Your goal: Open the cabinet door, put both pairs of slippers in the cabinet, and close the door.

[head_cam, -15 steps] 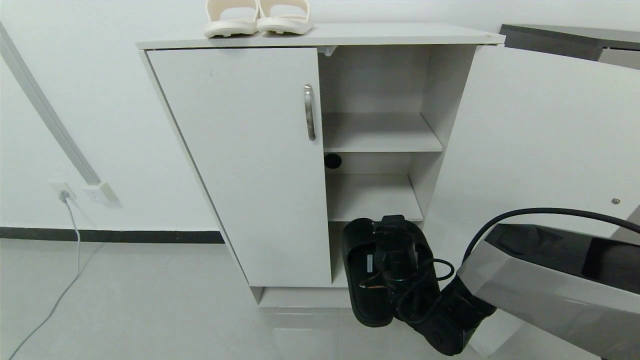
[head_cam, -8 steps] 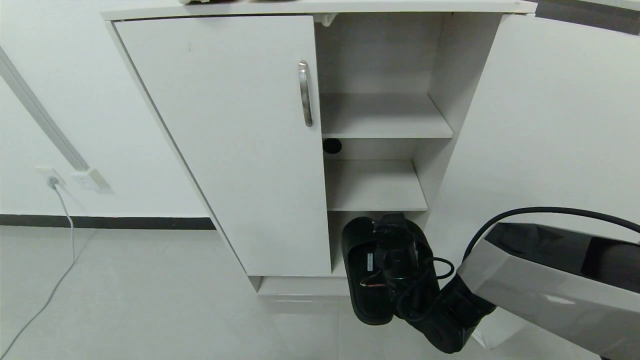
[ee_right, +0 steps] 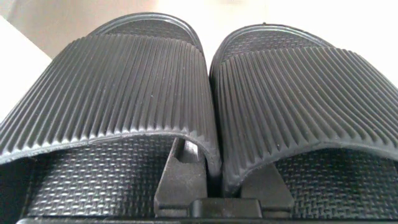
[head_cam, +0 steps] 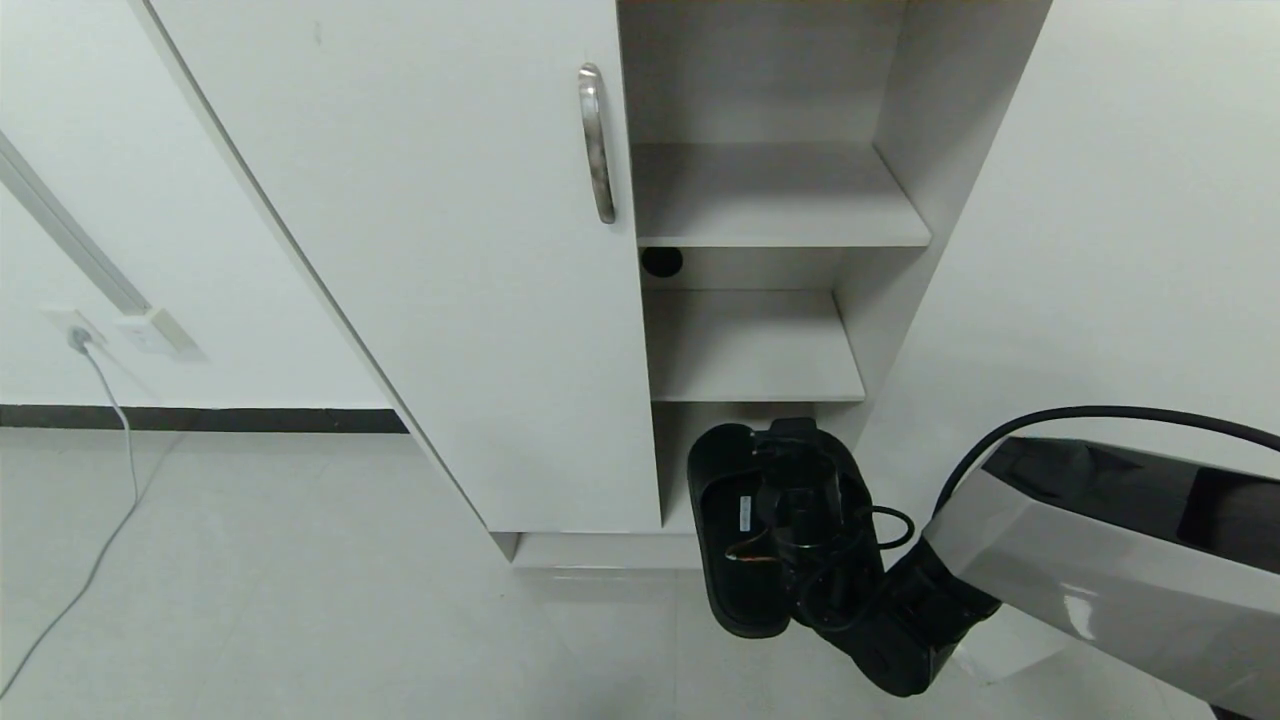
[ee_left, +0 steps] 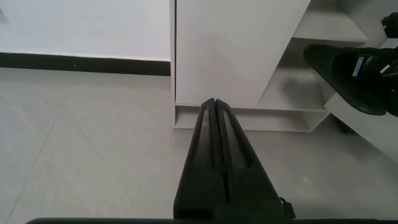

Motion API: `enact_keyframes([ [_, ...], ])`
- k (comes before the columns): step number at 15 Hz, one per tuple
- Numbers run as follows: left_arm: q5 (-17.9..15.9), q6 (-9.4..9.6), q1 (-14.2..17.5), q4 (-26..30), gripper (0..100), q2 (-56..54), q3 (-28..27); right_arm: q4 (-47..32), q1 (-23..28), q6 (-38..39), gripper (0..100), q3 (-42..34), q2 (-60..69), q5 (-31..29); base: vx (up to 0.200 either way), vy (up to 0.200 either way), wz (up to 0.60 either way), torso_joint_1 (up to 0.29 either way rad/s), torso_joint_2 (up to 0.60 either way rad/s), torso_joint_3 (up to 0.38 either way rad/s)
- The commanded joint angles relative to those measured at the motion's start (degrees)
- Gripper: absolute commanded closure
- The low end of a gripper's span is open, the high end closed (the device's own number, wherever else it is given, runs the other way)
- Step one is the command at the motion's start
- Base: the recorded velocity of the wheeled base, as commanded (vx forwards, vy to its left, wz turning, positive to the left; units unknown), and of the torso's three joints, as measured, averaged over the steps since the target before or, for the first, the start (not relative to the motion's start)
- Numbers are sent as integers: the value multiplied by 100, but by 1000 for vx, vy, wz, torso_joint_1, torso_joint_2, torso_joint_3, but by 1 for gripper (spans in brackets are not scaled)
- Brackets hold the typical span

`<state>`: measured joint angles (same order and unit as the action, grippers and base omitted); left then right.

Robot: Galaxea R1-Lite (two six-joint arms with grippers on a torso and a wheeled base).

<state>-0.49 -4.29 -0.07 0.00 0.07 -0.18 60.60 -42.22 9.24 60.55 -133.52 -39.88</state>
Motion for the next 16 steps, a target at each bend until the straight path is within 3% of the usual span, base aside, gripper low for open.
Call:
enact_keyframes([
  [1, 5, -2, -1, 0, 100, 1, 1, 180, 3, -45, 100, -26, 169, -3, 0, 0, 0, 0, 0, 0],
  [5, 5, -2, -1, 0, 100, 1, 1, 1754, 3, -1144, 100, -298, 151, -126, 0, 0, 0, 0, 0, 0],
  [13, 5, -2, -1, 0, 100, 1, 1, 1815, 47, -1197, 100, -307, -7, -117, 0, 0, 0, 0, 0, 0],
  [16, 5, -2, -1, 0, 100, 1, 1, 1806, 56, -1197, 100, -307, -25, -117, 200, 0, 0, -2, 7, -1],
])
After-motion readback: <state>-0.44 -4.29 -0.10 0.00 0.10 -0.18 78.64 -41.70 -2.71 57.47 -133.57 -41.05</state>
